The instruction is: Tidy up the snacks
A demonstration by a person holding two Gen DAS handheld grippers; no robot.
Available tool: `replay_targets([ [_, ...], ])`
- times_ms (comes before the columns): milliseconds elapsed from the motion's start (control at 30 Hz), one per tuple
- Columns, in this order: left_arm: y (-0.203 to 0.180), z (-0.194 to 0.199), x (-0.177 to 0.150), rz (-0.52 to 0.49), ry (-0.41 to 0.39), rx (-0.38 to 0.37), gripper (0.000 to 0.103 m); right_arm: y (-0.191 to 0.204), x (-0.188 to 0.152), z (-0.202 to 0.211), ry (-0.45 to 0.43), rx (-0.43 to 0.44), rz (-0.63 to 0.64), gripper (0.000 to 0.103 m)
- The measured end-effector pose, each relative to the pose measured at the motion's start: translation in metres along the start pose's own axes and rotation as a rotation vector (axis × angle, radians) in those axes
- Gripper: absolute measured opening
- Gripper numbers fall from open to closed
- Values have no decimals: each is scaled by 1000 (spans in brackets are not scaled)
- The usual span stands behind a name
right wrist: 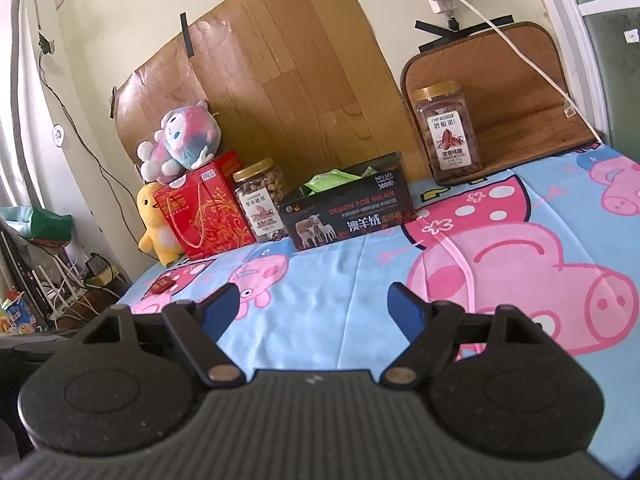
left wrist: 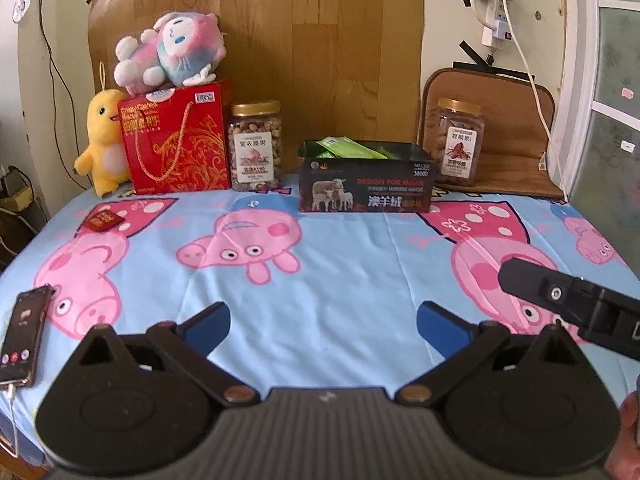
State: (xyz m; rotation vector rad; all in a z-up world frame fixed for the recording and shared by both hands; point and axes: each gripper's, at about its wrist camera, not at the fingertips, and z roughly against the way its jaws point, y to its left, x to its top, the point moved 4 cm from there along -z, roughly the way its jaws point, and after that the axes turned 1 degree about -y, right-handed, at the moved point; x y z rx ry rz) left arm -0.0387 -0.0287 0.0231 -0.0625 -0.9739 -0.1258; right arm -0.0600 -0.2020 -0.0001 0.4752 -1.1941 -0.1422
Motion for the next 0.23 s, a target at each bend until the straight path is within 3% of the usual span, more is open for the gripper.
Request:
replay_targets([
  [233, -4, 2, -3, -6, -5, -26, 103, -3, -1, 1, -1, -6, -8, 83],
])
